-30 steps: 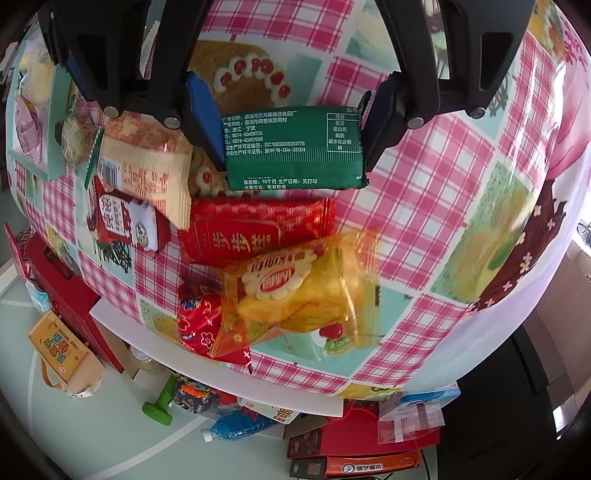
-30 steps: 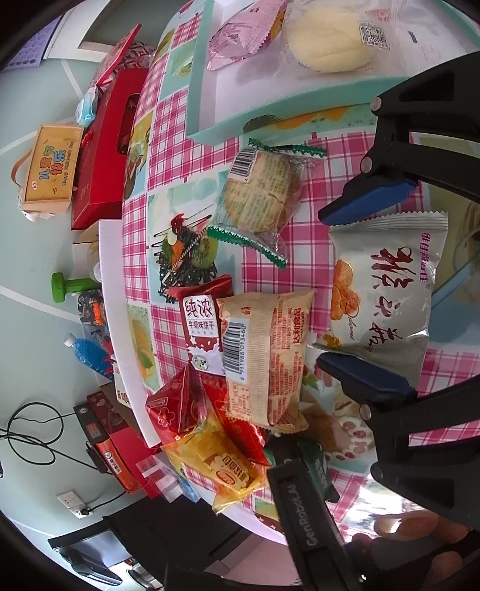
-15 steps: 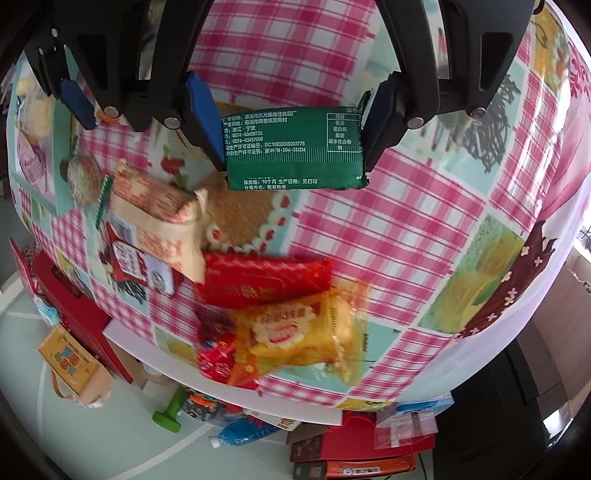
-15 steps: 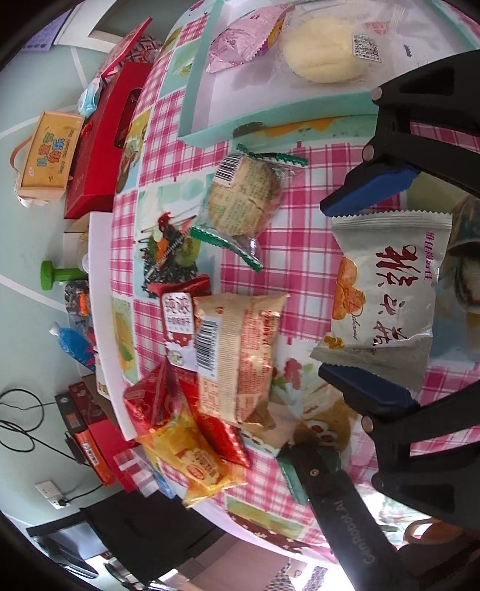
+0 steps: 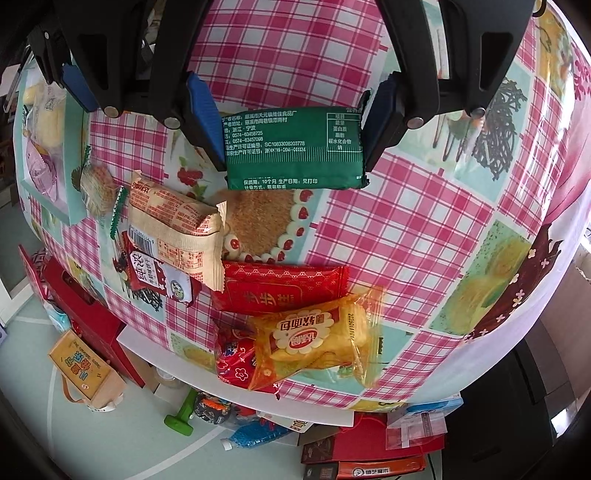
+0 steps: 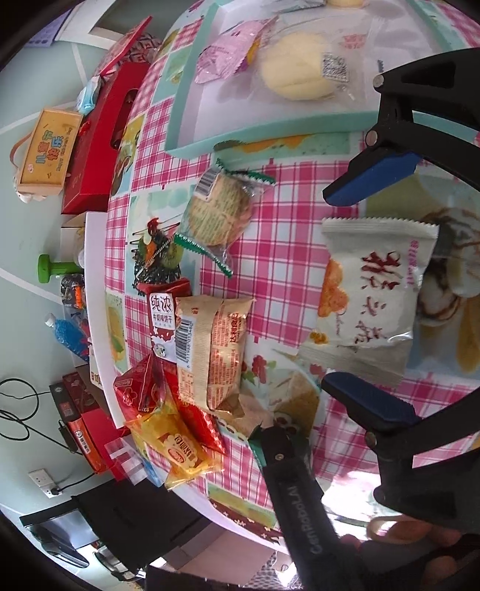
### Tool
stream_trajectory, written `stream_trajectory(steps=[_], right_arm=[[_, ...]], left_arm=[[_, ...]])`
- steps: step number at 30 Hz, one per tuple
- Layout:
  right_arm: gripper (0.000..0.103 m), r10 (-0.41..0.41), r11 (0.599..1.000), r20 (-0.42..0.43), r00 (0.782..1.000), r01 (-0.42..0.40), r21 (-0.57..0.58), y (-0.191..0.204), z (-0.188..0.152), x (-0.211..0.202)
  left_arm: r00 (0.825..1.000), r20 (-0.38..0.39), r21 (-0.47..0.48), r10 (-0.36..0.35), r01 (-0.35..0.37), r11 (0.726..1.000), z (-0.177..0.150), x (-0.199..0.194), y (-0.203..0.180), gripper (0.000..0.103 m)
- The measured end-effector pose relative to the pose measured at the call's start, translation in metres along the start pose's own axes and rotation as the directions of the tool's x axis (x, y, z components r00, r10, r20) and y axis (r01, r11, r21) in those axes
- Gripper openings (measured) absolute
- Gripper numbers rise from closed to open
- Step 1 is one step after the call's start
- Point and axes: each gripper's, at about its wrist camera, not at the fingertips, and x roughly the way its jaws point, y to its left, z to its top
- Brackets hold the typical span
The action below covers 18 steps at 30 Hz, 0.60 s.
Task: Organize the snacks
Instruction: 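Carry the green packet and white packet over the teal tray with both tools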
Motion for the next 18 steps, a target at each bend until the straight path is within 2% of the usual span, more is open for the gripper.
stream_trajectory(steps=[5,10,18], right_arm=[[0.099,-0.016,1.000,-0.012,1.000,0.016,-0.001,-0.005,-0.007,-0.007],[0.099,-0.018,0.999,-0.071,0.997,0.021,0.046,-0.013,-0.010,0.003],[0.099,-0.063,0.998,-0.067,0.996,0.062,-0.017,0.005,-0.013,0.008]], left_arm=[[1.000,0.002,0.004,0.008,-0.008,1.000,0.000,-0.001,-0.003,0.071],[1.000,-0.001,0.018,0.016,-0.016,1.000,0.000,0.000,-0.008,0.071],[1.000,-0.005,0.032,0.030,-0.030,0.999,0.000,0.004,-0.012,0.071]])
